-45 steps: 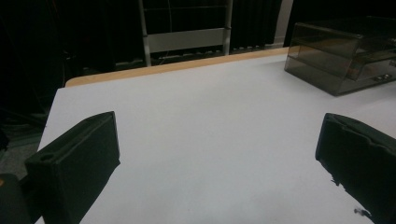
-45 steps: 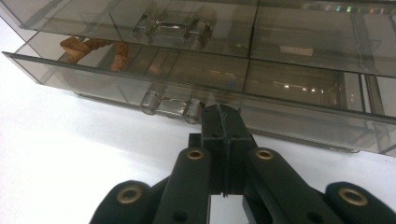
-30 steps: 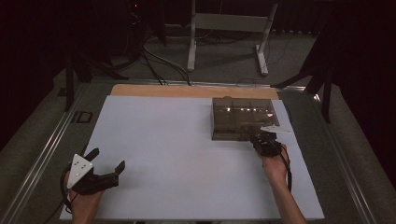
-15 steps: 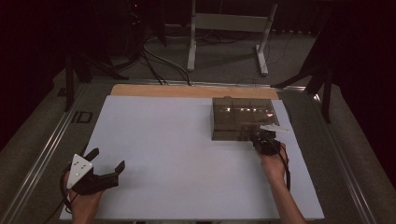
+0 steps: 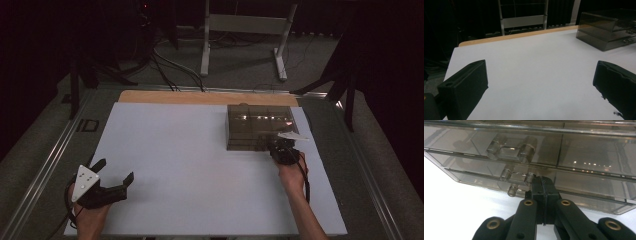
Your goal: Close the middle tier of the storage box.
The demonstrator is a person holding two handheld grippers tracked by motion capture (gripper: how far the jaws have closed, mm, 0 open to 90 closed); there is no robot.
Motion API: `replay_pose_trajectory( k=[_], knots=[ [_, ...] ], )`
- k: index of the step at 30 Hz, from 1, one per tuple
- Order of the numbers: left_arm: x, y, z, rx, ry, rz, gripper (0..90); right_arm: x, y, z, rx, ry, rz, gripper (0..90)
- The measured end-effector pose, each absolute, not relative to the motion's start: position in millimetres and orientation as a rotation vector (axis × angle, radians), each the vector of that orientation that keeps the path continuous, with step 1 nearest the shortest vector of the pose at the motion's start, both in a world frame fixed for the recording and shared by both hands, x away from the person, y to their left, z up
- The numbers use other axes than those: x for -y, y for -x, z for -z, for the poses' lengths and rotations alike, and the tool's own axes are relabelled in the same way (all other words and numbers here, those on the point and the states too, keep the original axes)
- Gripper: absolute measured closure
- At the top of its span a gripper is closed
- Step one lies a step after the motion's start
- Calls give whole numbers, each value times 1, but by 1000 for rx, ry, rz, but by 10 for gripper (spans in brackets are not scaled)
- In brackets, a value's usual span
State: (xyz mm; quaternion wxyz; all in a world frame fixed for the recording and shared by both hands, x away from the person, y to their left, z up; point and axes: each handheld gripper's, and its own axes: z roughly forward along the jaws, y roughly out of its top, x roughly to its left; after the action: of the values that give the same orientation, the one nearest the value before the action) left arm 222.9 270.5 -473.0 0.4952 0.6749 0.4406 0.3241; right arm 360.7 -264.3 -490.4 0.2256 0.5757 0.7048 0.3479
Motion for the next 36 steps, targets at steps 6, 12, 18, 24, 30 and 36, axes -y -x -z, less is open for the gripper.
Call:
replay_pose_trajectory(
  k=[6, 12, 18, 24, 30, 36],
  knots=[
    [-270, -223, 473, -1067, -1637, -786, 12, 264, -361, 491, -1943, -1591, -957, 900],
    [-270, -223, 473, -1067, -1637, -785, 12, 265, -361, 491, -1947, -1592, -956, 900],
    [-271, -223, 473, -1069, -1634, -787, 12, 265, -361, 491, -1953, -1583, -948, 900],
    [-271, -223, 473, -1068, -1637, -786, 12, 265, -357, 487, -1955, -1564, -954, 885],
    [-271, -224, 473, -1068, -1639, -785, 12, 264, -354, 484, -1968, -1549, -965, 802],
    [-270, -224, 473, -1067, -1639, -785, 12, 261, -349, 481, -1988, -1524, -995, 608]
  ],
)
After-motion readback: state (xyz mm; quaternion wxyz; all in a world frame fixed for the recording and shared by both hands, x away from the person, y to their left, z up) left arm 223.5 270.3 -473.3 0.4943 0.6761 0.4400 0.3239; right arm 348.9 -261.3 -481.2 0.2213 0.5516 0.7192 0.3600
